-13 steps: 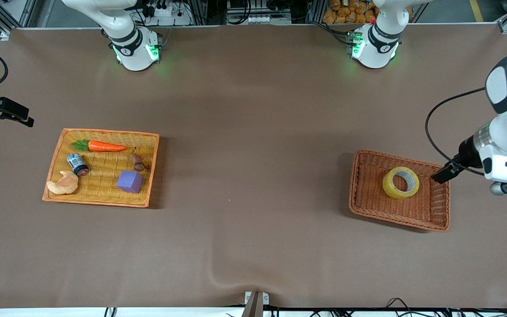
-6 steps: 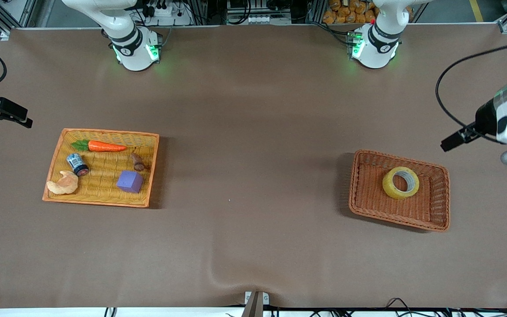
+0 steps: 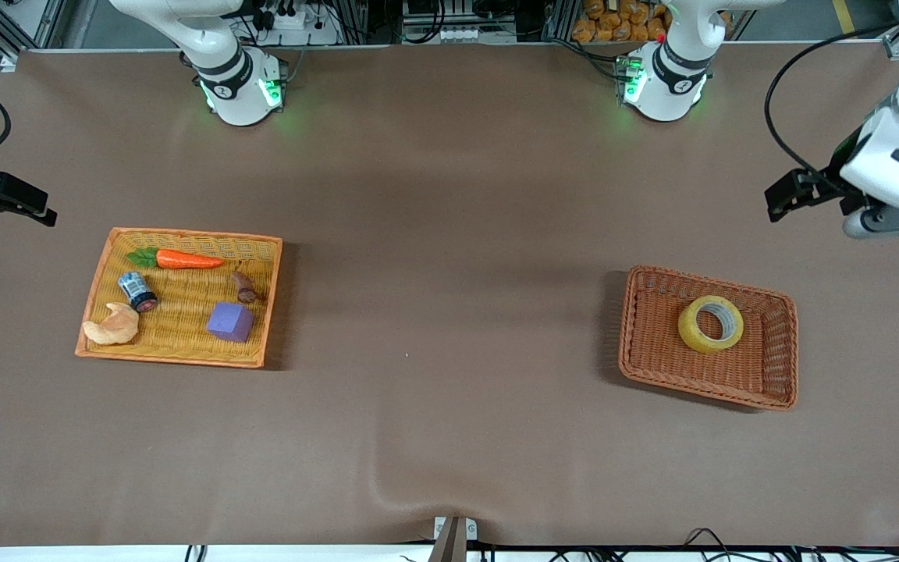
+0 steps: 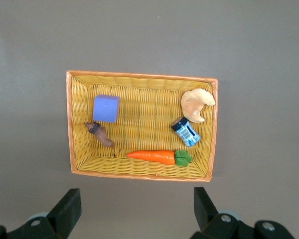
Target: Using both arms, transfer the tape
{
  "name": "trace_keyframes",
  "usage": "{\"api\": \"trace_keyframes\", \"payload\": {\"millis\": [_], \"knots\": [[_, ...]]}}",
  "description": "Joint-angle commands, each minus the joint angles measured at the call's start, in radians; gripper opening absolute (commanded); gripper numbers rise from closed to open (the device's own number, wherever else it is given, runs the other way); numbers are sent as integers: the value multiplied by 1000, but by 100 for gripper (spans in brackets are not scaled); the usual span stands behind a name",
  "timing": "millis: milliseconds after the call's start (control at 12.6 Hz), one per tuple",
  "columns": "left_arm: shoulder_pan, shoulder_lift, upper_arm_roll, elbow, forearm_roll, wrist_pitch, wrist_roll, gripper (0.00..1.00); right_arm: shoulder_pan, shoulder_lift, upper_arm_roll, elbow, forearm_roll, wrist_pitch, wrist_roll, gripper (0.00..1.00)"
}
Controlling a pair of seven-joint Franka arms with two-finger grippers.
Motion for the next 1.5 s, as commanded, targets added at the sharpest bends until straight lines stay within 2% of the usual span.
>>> {"api": "trace_keyframes", "payload": {"millis": [0, 238, 475, 713, 1426], "knots": [[-15, -40, 56, -9, -55, -45, 160, 100, -25, -2, 11, 17, -7, -22, 1, 100], [-27, -44, 65, -1, -66, -68, 174, 100, -22, -1, 12, 21, -7, -19, 3, 100], [-12, -50, 111, 3, -91, -93, 170, 100, -18, -1, 15, 23, -7, -22, 6, 100], [-21, -26, 113, 43, -83, -109, 163, 100, -16, -1, 17, 21, -7, -22, 8, 100], [-34, -20, 110, 54, -88, -116, 160, 100, -16, -1, 17, 21, -7, -20, 9, 100]]}}
